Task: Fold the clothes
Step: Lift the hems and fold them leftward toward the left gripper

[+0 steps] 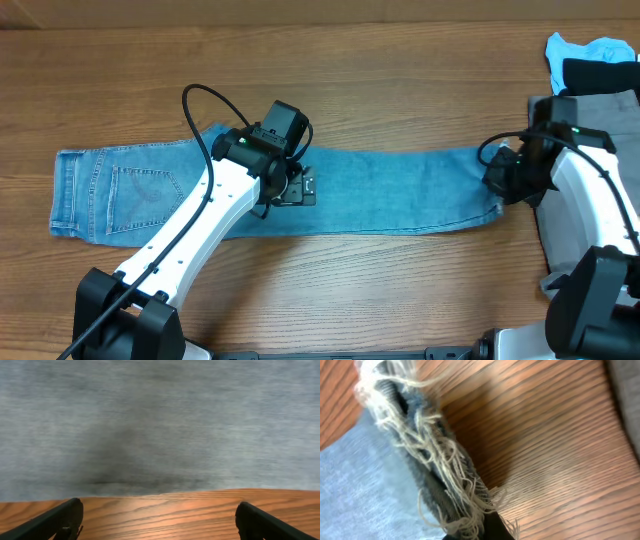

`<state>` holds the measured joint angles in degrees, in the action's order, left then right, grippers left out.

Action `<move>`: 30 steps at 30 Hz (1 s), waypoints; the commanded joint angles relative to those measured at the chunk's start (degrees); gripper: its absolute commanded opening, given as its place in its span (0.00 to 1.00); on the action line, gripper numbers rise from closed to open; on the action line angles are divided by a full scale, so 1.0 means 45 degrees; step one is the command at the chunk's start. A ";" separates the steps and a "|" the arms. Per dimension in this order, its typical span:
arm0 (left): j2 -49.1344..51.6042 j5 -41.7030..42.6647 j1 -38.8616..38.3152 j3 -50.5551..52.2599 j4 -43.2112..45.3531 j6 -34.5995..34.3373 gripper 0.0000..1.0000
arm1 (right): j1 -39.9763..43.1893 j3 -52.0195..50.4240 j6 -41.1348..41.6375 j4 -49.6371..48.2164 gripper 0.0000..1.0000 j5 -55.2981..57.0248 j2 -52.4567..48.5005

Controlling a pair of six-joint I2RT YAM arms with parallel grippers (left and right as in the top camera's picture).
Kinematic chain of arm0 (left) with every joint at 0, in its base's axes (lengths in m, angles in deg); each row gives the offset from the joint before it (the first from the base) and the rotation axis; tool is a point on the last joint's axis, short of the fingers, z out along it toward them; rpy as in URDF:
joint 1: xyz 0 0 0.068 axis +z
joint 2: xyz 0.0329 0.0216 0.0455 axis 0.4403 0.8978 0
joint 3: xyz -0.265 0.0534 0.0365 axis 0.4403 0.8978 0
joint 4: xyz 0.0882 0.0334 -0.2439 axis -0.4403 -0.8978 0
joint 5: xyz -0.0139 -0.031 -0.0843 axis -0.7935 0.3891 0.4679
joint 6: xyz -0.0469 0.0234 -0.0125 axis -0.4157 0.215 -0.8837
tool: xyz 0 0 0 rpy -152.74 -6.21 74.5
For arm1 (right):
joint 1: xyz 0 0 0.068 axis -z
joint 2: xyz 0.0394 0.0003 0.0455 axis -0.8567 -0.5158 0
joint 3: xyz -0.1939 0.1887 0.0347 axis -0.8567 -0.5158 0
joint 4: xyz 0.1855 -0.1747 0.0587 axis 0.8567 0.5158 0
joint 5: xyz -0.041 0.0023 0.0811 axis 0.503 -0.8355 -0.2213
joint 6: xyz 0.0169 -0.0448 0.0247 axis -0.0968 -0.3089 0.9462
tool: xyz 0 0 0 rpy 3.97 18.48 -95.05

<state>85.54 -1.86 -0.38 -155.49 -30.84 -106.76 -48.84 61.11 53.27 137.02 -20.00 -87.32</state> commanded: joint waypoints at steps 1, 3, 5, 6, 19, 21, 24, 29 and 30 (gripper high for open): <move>0.0253 0.0520 0.0097 0.0063 0.0107 -0.0170 1.00 | -0.1239 0.0253 0.0491 -0.0165 0.04 -0.0121 0.0209; 0.0403 0.0510 0.0097 0.0063 0.0092 -0.0170 1.00 | -0.1865 0.0253 0.0758 -0.0257 0.04 -0.0131 0.0209; 0.0627 0.0515 0.0097 0.0063 0.0049 -0.0170 1.00 | -0.2671 0.0253 0.1093 -0.0491 0.04 -0.0248 0.0209; 0.0758 0.0515 0.0097 0.0063 0.0015 -0.0170 1.00 | -0.3177 0.0253 0.1093 -0.0704 0.04 -0.0607 0.0209; 0.1030 0.0223 0.1083 0.0063 -0.0549 0.0126 1.00 | -0.6377 0.0131 0.2409 -0.2429 0.04 -0.2555 0.0199; 0.1030 0.0219 0.1224 0.0063 -0.0709 0.0165 1.00 | -0.6819 0.0024 0.2754 -0.2681 0.04 -0.2443 0.0155; 0.1030 0.0219 0.1268 0.0063 -0.0874 0.0165 1.00 | -0.7291 0.0024 0.2982 -0.2885 0.04 -0.2356 -0.0053; 0.1030 0.0223 0.1268 0.0063 -0.1015 0.0165 1.00 | -0.7689 0.0024 0.3633 -0.3376 0.04 -0.2370 -0.0835; 0.1030 0.0219 0.1268 0.0063 -0.1039 0.0165 1.00 | -0.7752 0.0024 0.3895 -0.3463 0.04 -0.2375 -0.1093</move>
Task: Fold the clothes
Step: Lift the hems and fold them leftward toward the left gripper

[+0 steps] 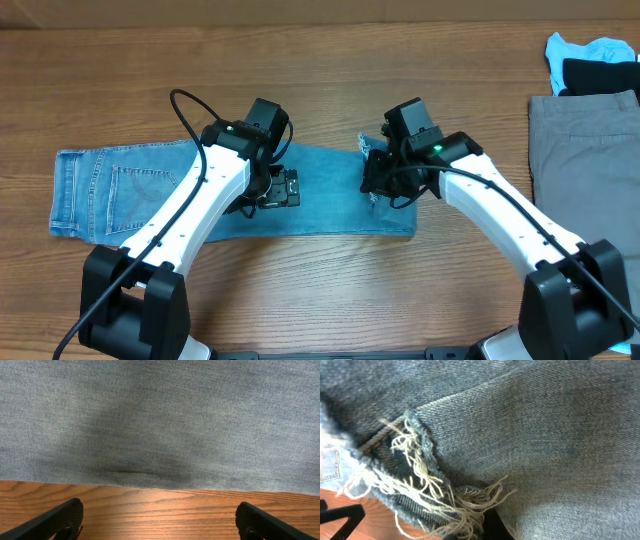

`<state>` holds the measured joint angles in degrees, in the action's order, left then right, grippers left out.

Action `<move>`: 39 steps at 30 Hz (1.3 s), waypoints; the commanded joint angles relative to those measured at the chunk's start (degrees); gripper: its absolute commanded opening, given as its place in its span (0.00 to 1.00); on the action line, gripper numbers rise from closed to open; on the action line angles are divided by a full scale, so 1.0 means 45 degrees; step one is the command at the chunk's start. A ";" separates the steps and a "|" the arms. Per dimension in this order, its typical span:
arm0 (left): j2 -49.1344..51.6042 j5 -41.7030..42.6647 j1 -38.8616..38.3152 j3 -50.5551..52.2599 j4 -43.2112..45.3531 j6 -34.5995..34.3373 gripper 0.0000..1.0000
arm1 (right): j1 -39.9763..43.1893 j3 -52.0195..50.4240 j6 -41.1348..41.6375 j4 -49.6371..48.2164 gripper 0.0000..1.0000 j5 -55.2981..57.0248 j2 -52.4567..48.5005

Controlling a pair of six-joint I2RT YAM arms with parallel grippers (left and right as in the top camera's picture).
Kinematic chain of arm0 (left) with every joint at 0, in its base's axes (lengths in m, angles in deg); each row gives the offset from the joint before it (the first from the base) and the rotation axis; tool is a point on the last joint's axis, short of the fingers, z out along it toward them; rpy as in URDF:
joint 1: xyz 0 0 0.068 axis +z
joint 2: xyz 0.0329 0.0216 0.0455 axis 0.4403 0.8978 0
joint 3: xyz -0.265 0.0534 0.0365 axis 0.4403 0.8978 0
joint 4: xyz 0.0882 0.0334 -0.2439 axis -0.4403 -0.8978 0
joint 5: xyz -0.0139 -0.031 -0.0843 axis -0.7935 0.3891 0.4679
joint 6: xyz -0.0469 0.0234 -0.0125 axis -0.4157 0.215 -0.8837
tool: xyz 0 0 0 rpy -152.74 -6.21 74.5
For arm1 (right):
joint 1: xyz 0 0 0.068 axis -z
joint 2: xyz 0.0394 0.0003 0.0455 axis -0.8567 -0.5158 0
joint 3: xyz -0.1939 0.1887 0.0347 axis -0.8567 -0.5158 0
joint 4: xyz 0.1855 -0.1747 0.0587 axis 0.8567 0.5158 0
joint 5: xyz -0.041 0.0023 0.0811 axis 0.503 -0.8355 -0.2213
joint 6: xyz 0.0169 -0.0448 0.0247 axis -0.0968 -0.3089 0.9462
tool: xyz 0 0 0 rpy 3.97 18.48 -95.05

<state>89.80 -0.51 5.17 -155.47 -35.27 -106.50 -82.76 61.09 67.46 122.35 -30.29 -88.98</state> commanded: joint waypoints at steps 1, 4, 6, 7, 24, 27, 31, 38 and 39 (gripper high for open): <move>0.0083 -0.0083 0.0034 0.0058 -0.0063 0.0107 1.00 | -0.0253 0.0029 0.0801 -0.0248 0.04 -0.0087 -0.0850; 0.0083 -0.0083 0.0034 0.0058 -0.0083 0.0107 1.00 | -0.0588 0.0029 0.0845 -0.0957 0.04 -0.0855 -0.1564; 0.0083 -0.0083 0.0034 0.0058 -0.0083 0.0107 1.00 | -0.0865 0.0029 0.0894 -0.1263 0.04 -0.0928 -0.1627; 0.0083 -0.0083 0.0034 0.0058 -0.0092 0.0107 1.00 | -0.0976 0.0029 0.0899 -0.1399 0.07 -0.0933 -0.1627; 0.0083 -0.0087 0.0034 0.0058 -0.0287 0.0403 1.00 | 0.0724 0.1515 -0.0991 0.1078 1.00 -0.0515 -0.1622; 0.0083 -0.0087 0.0034 0.0058 -0.0350 0.0403 1.00 | 0.2079 0.1851 -0.1855 0.2293 1.00 0.0068 -0.1622; 0.0083 -0.0087 0.0034 0.0058 -0.0228 0.0393 1.00 | 0.3337 0.1622 -0.3619 0.2623 0.52 -0.1190 -0.1627; 0.0083 -0.0083 0.0034 0.0058 -0.0238 0.0393 1.00 | 0.3240 0.0661 -0.3895 0.1263 0.06 -0.1904 -0.1651; 0.0083 -0.0083 0.0034 0.0058 -0.0282 0.0393 1.00 | 0.3235 0.0554 -0.3900 0.1083 0.06 -0.1987 -0.1651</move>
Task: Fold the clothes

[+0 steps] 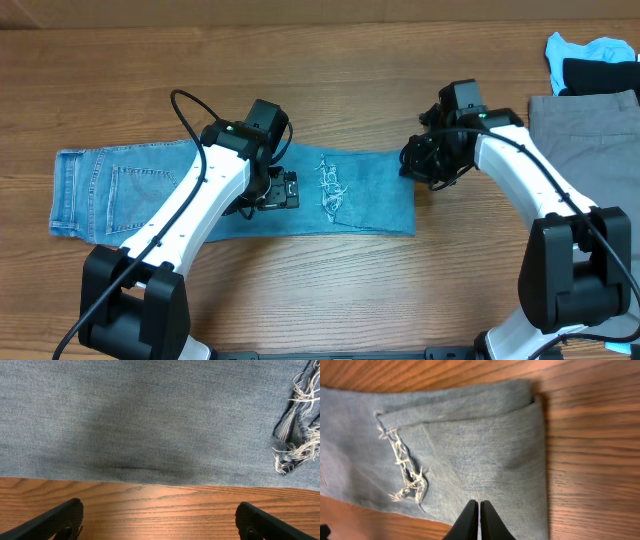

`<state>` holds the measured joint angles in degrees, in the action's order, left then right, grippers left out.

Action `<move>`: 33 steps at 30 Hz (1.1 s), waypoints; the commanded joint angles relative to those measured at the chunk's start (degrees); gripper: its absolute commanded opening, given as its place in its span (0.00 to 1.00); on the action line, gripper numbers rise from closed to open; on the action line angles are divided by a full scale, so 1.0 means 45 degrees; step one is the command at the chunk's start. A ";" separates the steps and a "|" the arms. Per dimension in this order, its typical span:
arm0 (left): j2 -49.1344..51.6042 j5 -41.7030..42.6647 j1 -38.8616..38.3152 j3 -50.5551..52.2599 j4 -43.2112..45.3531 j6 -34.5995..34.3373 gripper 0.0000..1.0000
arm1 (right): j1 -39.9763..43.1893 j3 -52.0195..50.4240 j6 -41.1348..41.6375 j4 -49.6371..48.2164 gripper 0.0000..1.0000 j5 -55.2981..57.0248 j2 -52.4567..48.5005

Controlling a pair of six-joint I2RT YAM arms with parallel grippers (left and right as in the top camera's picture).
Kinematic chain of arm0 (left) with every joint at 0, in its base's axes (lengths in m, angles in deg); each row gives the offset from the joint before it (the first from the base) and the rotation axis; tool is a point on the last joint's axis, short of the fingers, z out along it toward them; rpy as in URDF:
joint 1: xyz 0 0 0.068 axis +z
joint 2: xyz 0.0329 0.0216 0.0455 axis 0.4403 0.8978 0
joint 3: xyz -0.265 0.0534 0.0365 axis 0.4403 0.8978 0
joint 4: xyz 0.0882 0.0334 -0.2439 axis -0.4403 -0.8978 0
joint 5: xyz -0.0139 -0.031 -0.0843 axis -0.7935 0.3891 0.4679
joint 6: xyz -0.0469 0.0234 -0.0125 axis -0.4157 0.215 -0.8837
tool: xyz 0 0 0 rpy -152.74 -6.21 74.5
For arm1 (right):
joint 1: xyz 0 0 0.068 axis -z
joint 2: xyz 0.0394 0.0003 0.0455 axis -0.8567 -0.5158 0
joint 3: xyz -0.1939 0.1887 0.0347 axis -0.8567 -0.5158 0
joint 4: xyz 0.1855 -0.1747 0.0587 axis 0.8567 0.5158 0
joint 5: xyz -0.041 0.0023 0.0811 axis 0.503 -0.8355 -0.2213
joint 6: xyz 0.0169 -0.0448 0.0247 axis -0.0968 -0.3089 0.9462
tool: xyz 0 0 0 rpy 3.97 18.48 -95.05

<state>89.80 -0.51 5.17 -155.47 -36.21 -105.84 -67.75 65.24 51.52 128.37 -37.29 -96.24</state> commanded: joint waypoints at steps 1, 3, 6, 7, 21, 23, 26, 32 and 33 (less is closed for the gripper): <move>0.0083 -0.0087 0.0034 0.0058 -0.0185 0.0253 1.00 | -0.0102 -0.0729 -0.0355 -0.0801 0.06 -0.0670 -0.0063; 0.0083 -0.0087 0.0034 0.0058 -0.0233 0.0253 1.00 | -0.0092 -0.1180 -0.0345 -0.1462 0.06 -0.0806 -0.0121; 0.0083 -0.0083 0.0034 0.0058 -0.0238 0.0248 1.00 | -0.0029 -0.1817 -0.0355 -0.2681 0.09 -0.0801 -0.0330; 0.0083 -0.0083 0.0034 0.0058 -0.0238 0.0253 1.00 | 0.0010 -0.1972 -0.0355 -0.3109 0.09 -0.0801 -0.0466; 0.0083 -0.0131 0.0034 0.0058 -0.0661 0.0296 1.00 | 0.0763 -0.0578 -0.0767 -0.2147 0.16 0.0253 -0.1243; 0.0083 -0.0136 0.0034 0.0058 -0.0651 0.0291 1.00 | 0.0758 0.0024 -0.0903 -0.0981 0.18 0.0180 -0.0816; 0.0083 -0.0131 0.0034 0.0058 -0.0627 0.0291 1.00 | 0.0733 0.0631 -0.1020 0.1151 0.25 -0.0894 -0.0175; 0.0083 -0.0131 0.0034 0.0058 -0.0476 0.0296 1.00 | 0.0457 -0.0704 -0.1511 0.1205 0.26 -0.1457 -0.0189; 0.0083 -0.0131 0.0034 0.0058 -0.0481 0.0296 1.00 | 0.0418 -0.0976 -0.1511 0.1039 0.26 -0.1520 -0.0189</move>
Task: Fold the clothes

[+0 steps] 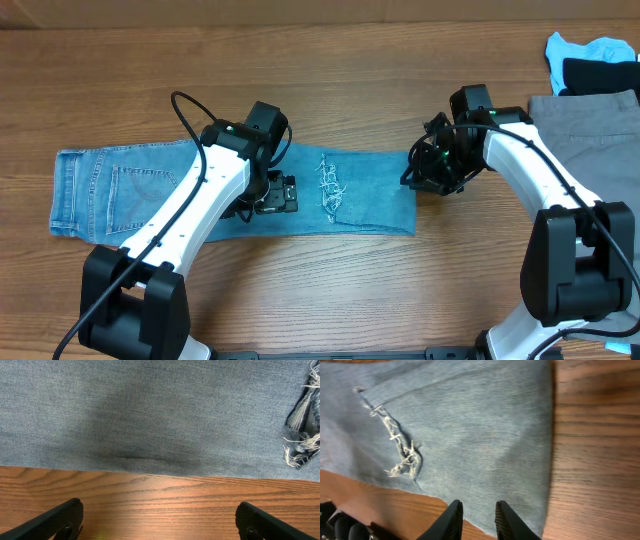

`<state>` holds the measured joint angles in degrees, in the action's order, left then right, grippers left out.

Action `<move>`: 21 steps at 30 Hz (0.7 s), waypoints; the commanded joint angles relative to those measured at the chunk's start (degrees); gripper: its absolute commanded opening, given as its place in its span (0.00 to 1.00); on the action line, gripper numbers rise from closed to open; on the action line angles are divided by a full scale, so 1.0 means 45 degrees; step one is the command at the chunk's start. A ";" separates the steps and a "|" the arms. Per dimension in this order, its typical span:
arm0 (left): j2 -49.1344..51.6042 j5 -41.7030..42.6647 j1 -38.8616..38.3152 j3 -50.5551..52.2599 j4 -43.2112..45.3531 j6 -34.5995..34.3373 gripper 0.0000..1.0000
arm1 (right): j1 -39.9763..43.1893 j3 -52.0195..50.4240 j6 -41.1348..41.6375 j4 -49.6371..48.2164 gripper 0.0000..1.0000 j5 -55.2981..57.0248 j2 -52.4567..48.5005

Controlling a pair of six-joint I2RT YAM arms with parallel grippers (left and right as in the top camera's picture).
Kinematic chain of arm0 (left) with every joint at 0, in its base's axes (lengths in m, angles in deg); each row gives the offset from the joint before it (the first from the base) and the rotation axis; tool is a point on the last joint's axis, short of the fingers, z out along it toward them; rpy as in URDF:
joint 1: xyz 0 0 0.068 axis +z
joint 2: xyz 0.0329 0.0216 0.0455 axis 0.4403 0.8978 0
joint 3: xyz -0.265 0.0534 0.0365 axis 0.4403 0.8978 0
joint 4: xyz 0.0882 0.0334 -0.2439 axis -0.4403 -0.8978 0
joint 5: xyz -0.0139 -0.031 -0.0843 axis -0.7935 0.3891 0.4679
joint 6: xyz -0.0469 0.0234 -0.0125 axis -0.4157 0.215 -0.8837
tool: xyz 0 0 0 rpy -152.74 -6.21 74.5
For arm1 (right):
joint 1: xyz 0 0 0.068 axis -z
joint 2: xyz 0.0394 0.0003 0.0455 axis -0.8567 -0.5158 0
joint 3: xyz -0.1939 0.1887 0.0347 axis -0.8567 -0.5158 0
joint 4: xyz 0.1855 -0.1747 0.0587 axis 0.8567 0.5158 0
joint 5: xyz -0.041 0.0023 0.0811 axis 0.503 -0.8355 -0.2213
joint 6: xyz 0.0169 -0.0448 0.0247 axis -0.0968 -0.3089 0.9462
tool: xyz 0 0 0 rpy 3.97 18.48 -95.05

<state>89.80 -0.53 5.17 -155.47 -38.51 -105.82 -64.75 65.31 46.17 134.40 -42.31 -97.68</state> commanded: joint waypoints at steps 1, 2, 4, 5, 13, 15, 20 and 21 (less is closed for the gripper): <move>0.0083 -0.0126 0.0034 0.0058 0.0029 0.0291 1.00 | -0.0301 -0.1423 -0.0316 -0.0593 0.26 -0.0544 0.0131; 0.0083 -0.0126 0.0034 0.0058 0.0034 0.0287 1.00 | -0.0330 -0.1763 -0.0311 -0.0865 0.26 -0.0724 0.0131; 0.0083 -0.0126 0.0034 0.0058 0.0034 0.0291 1.00 | -0.0330 -0.2846 -0.0301 -0.1865 0.27 -0.1345 0.0131; 0.0083 -0.0126 0.0034 0.0058 0.0034 0.0291 1.00 | -0.0330 -0.3599 -0.0005 -0.2662 0.27 -0.1452 0.0131; 0.0083 -0.0126 0.0034 0.0058 -0.0053 0.0296 1.00 | -0.0253 -0.4911 0.1613 -0.3657 0.26 0.0457 0.0146; 0.0083 -0.0126 0.0034 0.0058 -0.0058 0.0345 1.00 | -0.0253 -0.4391 0.1603 -0.3118 0.25 0.0427 0.0248; 0.0083 -0.0131 0.0034 0.0058 -0.0214 0.0432 1.00 | -0.0253 -0.1685 0.1472 -0.0403 0.71 0.1724 0.1277; 0.0083 -0.0131 0.0034 0.0058 -0.0209 0.0432 1.00 | -0.0253 -0.1462 0.1472 -0.0287 0.88 0.1957 0.1370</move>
<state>89.80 -0.53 5.17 -155.47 -39.23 -105.41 -65.80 53.55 52.90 132.52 -40.13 -95.13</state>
